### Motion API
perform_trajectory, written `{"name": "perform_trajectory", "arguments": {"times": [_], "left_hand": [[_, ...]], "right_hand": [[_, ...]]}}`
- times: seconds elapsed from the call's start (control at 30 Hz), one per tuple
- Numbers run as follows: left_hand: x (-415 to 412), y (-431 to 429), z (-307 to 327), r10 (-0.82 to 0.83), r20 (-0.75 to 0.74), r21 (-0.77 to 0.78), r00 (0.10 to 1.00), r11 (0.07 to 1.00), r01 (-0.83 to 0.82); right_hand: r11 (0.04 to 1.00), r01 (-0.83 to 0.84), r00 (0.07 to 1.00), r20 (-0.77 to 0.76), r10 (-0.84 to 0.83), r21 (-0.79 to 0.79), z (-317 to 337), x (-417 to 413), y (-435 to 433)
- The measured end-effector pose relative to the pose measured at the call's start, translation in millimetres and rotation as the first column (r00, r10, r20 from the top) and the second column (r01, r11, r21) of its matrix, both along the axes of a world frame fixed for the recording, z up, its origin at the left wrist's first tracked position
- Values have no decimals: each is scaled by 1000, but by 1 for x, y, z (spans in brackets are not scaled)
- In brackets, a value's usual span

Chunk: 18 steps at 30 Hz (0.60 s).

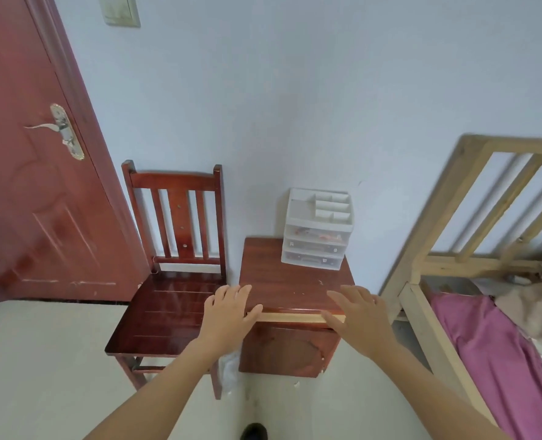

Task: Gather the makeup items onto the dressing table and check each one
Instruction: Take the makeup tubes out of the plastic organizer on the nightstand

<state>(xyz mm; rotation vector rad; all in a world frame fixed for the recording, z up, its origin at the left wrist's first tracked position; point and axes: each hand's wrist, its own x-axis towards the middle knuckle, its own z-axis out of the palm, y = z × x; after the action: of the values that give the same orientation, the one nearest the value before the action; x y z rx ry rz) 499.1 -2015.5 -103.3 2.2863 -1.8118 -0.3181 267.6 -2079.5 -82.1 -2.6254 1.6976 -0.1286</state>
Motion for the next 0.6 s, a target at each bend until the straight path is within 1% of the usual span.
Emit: {"name": "perform_trajectory", "arguments": {"times": [0.03,0.1,0.13,0.17,0.23,0.27,0.33,0.37,0.53,0.6], "left_hand": [[7,-20,-3,-4,-9,1,1000,1000,4],[18,-60,-8,-5,-47,2,999,1000,6],[22,-79,-11,-7,-67,4,998,1000,7],[25,-99,-11,-13,-87,10,996,1000,14],[31,-136,-12,-26,-123,22,992,999,29],[32,-154,-13,-32,-135,25,990,999,35],[34,-186,-15,-48,-154,34,987,998,54],[33,-200,-17,-54,-171,43,984,997,62],[19,-243,-43,-15,-305,125,952,991,56],[14,-255,-55,34,-352,163,935,986,26]], "right_hand": [[1000,-7,1000,9,7,2,-2,5,-18],[1000,-14,999,-35,14,6,-5,15,-50],[1000,-18,999,-26,18,25,-7,19,-69],[999,0,1000,-16,0,50,-5,25,-88],[1000,25,1000,-17,-25,16,-5,33,-120],[997,48,998,-34,-46,65,-7,35,-135],[986,123,992,-52,-118,108,-12,37,-162],[978,150,988,-46,-145,143,-17,36,-175],[987,131,991,-7,-131,89,-39,33,-212],[974,136,991,-10,-136,179,-51,28,-229]]}}
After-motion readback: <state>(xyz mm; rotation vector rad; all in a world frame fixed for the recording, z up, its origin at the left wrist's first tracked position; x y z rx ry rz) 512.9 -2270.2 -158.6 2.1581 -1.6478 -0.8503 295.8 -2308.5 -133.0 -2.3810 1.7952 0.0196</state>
